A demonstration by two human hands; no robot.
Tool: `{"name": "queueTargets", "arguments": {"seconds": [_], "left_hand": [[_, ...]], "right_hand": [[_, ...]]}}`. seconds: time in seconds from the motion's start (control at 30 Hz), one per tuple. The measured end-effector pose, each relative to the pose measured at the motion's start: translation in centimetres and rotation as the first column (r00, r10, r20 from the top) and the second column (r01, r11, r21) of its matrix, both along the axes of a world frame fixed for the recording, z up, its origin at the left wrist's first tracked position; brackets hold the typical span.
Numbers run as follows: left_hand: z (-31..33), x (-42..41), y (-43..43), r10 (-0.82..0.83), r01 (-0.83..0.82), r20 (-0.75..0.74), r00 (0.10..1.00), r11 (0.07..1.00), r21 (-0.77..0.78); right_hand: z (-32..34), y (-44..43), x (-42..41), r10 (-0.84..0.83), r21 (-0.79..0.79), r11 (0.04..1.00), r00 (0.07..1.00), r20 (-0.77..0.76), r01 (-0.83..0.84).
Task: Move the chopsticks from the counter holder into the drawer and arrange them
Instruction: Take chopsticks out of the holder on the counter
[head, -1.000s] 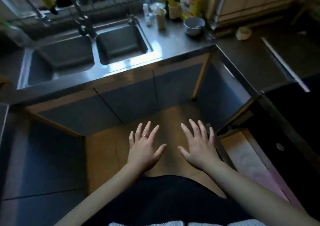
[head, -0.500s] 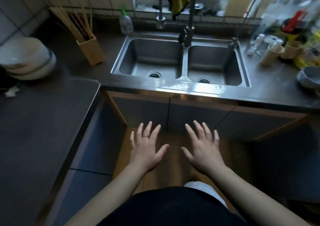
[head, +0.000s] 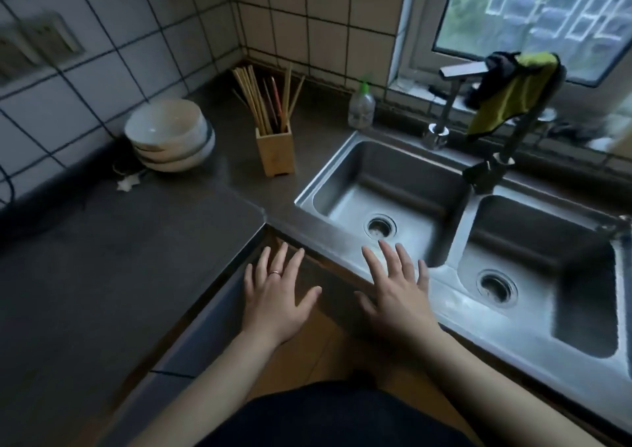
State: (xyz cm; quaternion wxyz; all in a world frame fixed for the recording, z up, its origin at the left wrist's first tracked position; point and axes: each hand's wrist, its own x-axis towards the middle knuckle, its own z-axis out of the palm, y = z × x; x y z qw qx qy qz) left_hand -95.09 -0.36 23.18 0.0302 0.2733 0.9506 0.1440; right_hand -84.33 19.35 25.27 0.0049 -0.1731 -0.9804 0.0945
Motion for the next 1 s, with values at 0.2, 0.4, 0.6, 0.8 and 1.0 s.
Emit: {"name": "queueTargets", "arguments": {"seconds": [0.2,0.4,0.6,0.8,1.0], "left_hand": [[1.8,-4.9,2.8,0.188,-0.188,0.007,0.982,0.981,0.053],[4.0,-11.4,4.2,0.286,-0.288,0.034,0.958,0.945,0.156],[4.3,-20.4,5.8,0.312,-0.344,0.15,0.938,0.888,0.305],[3.8,-29.7,7.1,0.272,-0.489,0.465,0.843,0.748,0.449],[3.7,-36.8,8.3,0.265,-0.517,0.527,0.808,0.748,0.416]], "right_hand": [[1.8,4.2,-8.3,0.105,-0.003,0.994,0.993,-0.051,-0.105],[3.3,6.3,-16.2,0.155,-0.054,0.985,0.979,-0.132,-0.164],[4.3,7.1,-24.1,0.106,-0.104,0.986,0.977,-0.186,-0.127],[5.1,6.7,-31.9,0.062,-0.165,0.982,0.979,-0.194,-0.095],[5.0,5.6,-38.8,-0.046,-0.363,0.932,0.988,-0.15,-0.012]]}}
